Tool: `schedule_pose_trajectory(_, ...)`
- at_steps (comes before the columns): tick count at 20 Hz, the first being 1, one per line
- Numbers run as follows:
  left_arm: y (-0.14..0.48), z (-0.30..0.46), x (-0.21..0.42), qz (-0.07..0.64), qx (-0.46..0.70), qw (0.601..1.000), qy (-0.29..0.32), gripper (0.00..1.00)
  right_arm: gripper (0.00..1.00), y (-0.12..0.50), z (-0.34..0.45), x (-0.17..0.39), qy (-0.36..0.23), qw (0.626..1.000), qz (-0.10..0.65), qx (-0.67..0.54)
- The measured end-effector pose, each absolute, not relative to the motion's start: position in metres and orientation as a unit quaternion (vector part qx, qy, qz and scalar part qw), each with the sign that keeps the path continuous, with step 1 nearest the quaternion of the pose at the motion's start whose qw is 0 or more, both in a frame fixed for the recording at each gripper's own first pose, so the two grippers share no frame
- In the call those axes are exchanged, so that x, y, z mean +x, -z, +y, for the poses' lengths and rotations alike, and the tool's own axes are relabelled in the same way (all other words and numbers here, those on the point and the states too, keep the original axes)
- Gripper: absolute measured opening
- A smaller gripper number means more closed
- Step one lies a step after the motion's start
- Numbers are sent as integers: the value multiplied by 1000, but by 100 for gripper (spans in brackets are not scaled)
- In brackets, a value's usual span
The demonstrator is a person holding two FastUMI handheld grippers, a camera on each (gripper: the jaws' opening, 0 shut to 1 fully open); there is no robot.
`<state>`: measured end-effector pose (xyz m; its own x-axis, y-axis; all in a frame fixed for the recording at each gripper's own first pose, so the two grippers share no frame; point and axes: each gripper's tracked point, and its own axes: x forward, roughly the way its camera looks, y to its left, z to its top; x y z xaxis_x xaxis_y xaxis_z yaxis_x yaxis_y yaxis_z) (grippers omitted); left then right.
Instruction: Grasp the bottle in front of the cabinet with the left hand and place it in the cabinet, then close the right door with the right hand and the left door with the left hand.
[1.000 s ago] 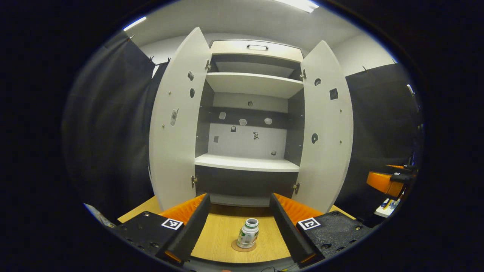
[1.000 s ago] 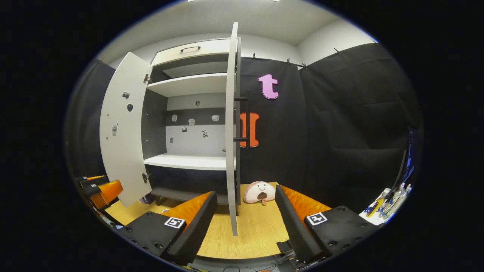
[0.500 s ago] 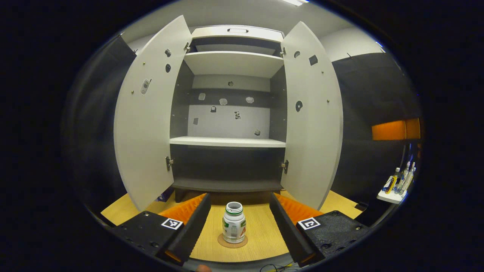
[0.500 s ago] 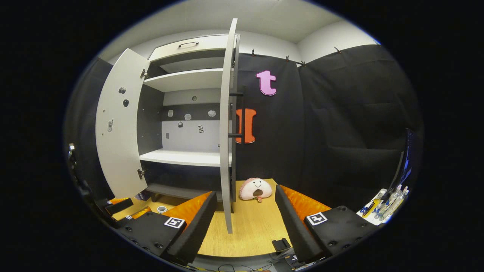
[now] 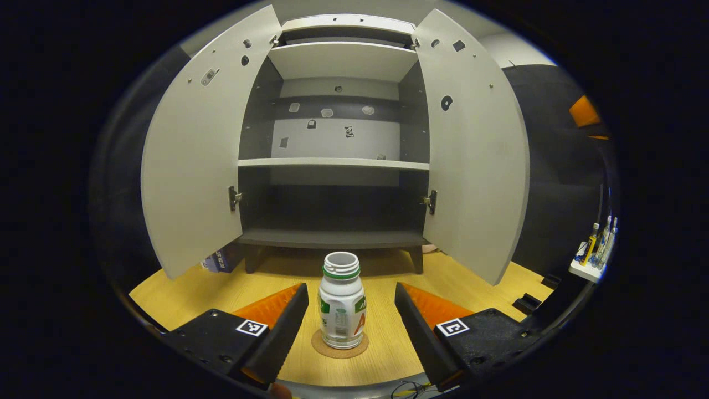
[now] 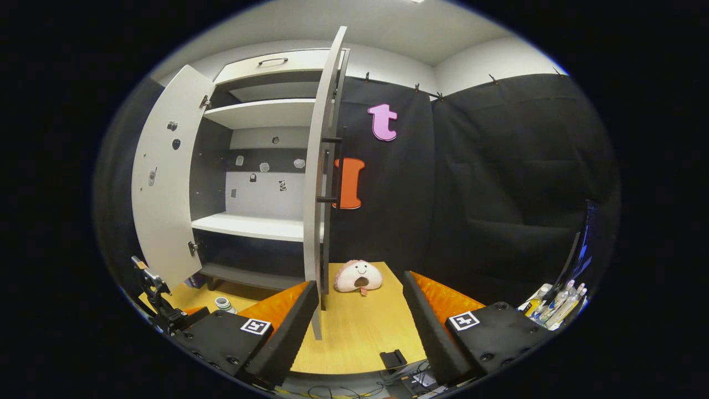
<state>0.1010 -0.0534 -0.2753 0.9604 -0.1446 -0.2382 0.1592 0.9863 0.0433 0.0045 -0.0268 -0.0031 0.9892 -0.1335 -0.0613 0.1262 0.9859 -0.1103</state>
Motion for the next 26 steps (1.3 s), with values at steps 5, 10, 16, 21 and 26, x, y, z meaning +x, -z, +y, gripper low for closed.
schedule_pose_trajectory(5, 317, -46, 120, 138, 39, 987, 67, 96, 98, 4, -30, 7, 70, 995, 38, -58)
schedule_pose_trajectory(10, 345, -43, 134, 157, 38, 985, 63, 95, 98, 10, -32, 11, 73, 995, 48, -57)
schedule_pose_trajectory(16, 358, -47, 139, 168, 40, 982, 77, 78, 98, 13, -29, 20, 73, 994, 53, -58)
schedule_pose_trajectory(21, 329, -47, 145, 163, 60, 981, 87, 77, 98, 16, -27, 27, 68, 995, 50, -49)
schedule_pose_trajectory(26, 280, -62, 153, 164, 50, 977, 128, 77, 94, 17, -14, 27, 55, 997, 39, -44)
